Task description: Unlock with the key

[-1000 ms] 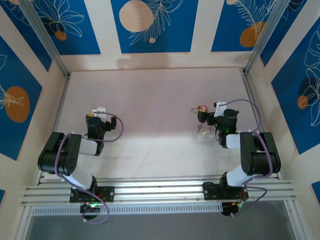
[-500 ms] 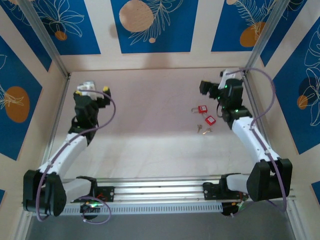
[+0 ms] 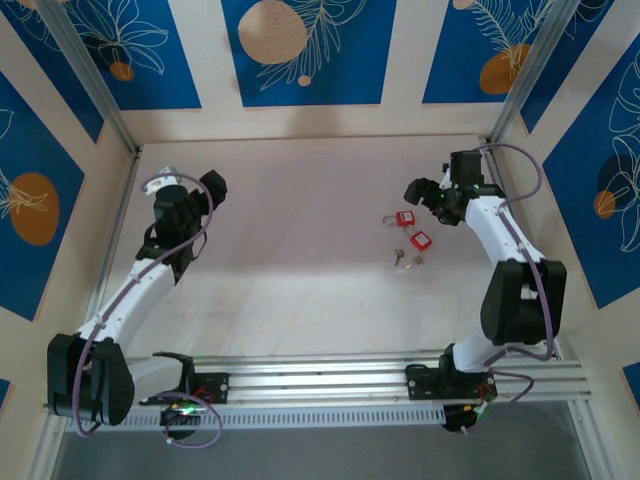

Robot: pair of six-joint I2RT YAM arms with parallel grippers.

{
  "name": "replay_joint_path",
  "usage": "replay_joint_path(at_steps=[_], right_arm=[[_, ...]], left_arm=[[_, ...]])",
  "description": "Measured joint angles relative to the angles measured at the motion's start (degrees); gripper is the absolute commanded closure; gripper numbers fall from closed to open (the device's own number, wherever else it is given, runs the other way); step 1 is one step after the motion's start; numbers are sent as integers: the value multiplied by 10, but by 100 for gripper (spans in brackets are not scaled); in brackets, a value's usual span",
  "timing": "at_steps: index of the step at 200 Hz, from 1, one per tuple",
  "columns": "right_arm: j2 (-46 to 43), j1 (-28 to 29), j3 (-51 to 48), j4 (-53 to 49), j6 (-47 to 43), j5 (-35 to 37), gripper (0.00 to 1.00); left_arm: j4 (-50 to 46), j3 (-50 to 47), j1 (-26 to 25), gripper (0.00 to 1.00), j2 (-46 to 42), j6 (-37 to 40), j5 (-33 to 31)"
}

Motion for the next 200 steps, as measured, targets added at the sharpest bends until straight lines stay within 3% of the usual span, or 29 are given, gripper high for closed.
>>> replay_joint_path(at_steps=[38,76,122,168,200], right_arm=[[100,26,89,-55,-35,25,23],[194,49,153,-99,-82,37,26],[226,56,156,-132,-111,52,28],[259,59,202,-155,-132,74,37],[285,61,232,-162,-144,80,39]], left_arm=[[-20,71,0,0,13,-2,68],[-54,138,-11,0,113,-29,172],[-181,183,-68,0,195,-28,228],[-213,219,-123,0,251,-28,321],[-229,221,-139,0,253,-21,348]])
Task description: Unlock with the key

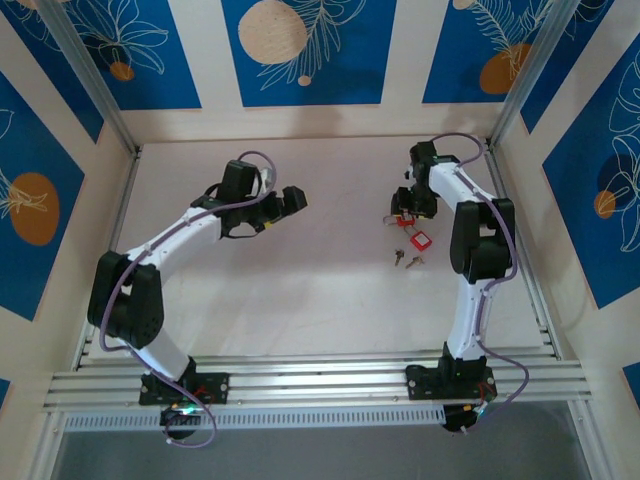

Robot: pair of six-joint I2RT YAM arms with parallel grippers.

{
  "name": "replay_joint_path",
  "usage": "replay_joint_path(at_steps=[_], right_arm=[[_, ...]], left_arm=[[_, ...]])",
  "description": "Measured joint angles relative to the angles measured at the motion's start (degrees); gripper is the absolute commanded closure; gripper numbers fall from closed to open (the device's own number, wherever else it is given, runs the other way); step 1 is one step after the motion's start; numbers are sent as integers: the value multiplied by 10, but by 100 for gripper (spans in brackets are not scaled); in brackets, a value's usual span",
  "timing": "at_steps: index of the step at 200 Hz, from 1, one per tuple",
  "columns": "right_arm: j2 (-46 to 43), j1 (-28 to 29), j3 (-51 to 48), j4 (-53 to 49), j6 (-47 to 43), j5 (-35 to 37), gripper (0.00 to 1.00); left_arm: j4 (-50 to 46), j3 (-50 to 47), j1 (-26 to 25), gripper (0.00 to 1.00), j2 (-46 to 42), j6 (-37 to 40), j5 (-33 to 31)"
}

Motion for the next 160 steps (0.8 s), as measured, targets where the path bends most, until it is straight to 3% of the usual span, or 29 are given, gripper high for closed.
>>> replay_joint_path(at_steps=[54,99,131,160], right_arm=[[16,6,6,-16,-17,7,39],[16,7,6,-15,-23,17,47],[17,7,6,-14,-27,17,39],[22,7,6,-13,-32,17,39]], left_arm=[[-3,0,0,1,-8,4,14],[1,0,0,1,-14,0,19],[1,0,0,2,-14,-5,24],[1,0,0,2,-14,-5,24]])
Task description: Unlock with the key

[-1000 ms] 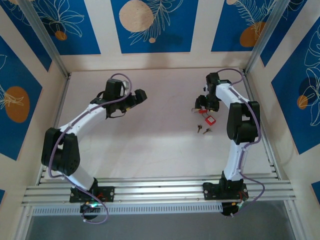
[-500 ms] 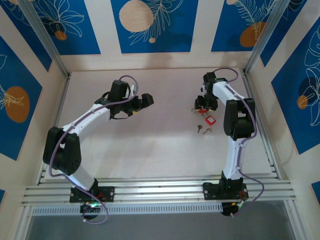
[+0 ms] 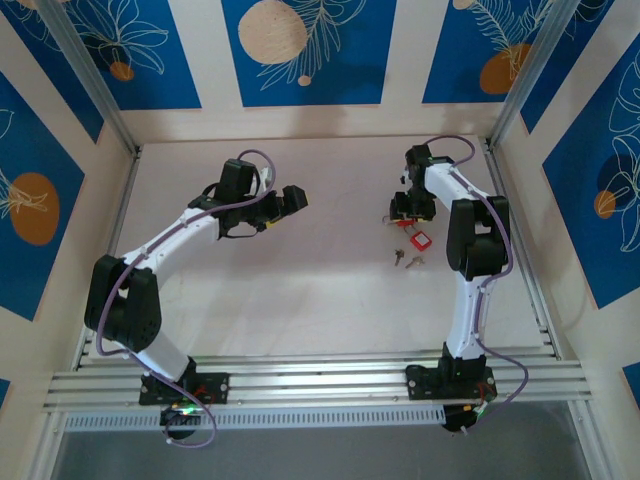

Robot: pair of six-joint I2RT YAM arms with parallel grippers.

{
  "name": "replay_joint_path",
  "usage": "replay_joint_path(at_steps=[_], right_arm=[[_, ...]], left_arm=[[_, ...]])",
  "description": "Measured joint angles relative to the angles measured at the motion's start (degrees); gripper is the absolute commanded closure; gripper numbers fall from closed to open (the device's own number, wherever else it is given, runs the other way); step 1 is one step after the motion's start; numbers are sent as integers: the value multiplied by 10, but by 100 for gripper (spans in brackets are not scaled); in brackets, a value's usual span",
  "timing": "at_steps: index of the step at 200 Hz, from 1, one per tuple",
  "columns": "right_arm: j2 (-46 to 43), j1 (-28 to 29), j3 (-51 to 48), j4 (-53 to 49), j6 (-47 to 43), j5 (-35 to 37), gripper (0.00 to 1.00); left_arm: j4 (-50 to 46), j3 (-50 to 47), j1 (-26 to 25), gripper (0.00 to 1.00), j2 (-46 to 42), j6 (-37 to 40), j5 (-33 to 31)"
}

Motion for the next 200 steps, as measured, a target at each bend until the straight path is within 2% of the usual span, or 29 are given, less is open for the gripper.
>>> replay_joint_path(at_steps=[133,200], right_arm=[[20,25,19,16,-7,28,47],[-34,72,-10,35,25,34,48]], left_arm=[[0,0,0,4,0,0,4],[0,0,7,1,-8,15,4]])
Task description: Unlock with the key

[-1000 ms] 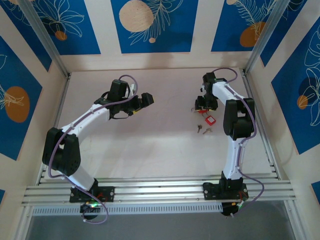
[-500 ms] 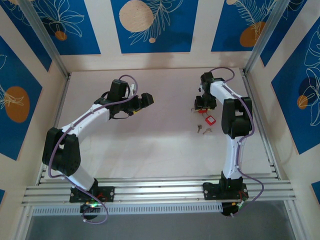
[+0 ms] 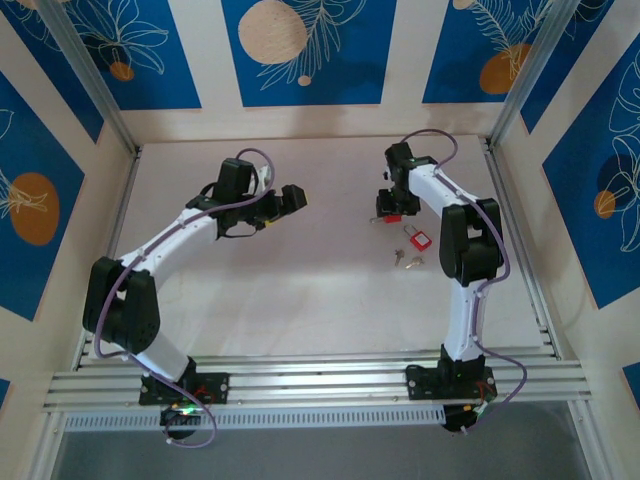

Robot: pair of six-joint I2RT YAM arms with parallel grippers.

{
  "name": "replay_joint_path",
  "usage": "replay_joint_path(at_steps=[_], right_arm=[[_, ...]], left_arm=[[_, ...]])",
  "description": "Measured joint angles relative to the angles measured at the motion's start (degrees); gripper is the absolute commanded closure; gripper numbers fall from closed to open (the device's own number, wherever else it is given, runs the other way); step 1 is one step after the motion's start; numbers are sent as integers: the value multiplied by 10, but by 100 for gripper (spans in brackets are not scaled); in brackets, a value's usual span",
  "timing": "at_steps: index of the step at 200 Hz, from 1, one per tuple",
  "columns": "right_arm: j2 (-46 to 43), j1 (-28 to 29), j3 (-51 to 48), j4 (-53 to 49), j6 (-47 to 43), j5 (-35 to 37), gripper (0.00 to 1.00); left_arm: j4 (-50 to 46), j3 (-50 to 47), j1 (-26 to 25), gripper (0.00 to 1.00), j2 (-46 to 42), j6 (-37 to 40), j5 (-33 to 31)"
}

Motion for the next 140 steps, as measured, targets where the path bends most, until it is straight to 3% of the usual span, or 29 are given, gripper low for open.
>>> replay_joint_path(at_steps=[66,140], right_arm=[[-29,124,-55,23,51,-2,50],[-55,284,-133,58,139,17,49]], left_arm=[[0,0,57,1,-1,6,-15],[0,0,63,1,2,12,-15]])
